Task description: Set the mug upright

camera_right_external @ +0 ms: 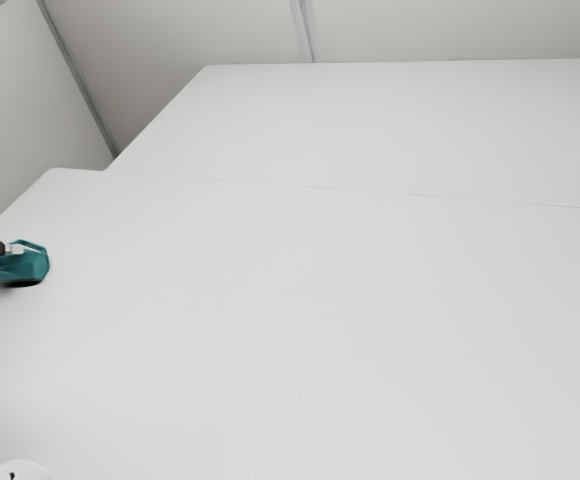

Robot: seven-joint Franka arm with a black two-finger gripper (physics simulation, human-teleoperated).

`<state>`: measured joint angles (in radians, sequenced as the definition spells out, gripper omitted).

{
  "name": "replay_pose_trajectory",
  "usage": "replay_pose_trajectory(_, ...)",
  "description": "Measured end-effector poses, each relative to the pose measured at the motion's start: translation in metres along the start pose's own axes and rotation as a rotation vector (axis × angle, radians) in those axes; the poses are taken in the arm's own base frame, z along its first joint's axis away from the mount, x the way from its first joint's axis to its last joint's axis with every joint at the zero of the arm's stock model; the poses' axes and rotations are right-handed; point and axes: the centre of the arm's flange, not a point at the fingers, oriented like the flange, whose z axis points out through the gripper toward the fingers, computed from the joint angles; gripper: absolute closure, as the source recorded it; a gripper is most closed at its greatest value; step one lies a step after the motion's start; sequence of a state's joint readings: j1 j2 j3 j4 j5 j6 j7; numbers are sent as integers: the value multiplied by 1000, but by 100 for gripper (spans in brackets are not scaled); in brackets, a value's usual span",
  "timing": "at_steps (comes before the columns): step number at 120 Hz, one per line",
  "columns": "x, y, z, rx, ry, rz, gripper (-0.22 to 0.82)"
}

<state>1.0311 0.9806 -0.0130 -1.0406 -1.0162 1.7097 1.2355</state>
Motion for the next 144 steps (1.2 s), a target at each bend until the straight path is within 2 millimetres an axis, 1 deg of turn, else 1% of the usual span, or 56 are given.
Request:
replay_pose_trajectory(18,2,3,4,-7,-6,-17,31)
replay_pose_trajectory(41,2,4,4,-8,-10,-38,50)
replay_pose_trajectory(59,11,14,3,-3,-18,-38,65)
replay_pose_trajectory(74,21,26,1,9,-30,-28,71)
replay_pose_trajectory(80,25,34,1,10,-41,-25,71)
replay_pose_trajectory(98,43,67,13,16,-103,8,74)
replay_pose_trajectory(108,53,89,16,30,-147,36,75)
replay_pose_trajectory(116,65,113,16,48,-196,71,76)
replay_pose_trajectory(124,77,140,23,67,-259,115,77)
replay_pose_trajectory(130,86,168,27,85,-314,152,77)
replay_pose_trajectory(138,91,200,31,109,-383,187,77)
replay_pose_trajectory(144,92,216,40,122,-439,209,78)
